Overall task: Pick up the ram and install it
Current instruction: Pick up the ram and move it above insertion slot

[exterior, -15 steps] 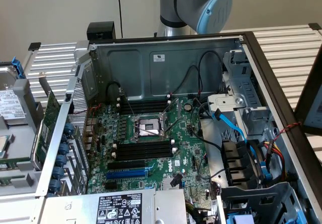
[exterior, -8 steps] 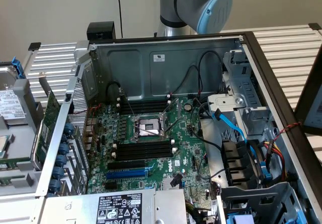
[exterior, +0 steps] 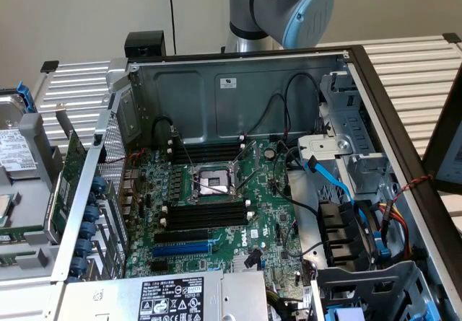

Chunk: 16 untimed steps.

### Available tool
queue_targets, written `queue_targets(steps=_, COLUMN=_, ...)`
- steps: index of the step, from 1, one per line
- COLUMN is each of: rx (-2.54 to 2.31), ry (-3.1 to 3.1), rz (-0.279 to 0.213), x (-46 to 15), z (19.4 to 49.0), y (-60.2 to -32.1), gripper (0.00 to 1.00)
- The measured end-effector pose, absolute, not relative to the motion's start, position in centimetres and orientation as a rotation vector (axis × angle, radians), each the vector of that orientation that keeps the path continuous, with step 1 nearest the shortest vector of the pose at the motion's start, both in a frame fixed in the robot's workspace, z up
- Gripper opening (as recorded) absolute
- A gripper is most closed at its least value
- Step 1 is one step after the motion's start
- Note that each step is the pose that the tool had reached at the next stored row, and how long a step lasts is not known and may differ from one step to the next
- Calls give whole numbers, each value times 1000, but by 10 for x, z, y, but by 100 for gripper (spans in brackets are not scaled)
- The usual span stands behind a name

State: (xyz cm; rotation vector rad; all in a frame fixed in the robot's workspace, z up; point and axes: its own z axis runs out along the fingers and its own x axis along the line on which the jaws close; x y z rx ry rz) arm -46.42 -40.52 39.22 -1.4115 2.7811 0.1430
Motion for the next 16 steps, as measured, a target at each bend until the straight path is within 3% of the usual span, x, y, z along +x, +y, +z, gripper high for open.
queue_targets(steps=16, rx=-1804, ry=2554, rz=163, x=-464, z=392, y=-405, gripper=10)
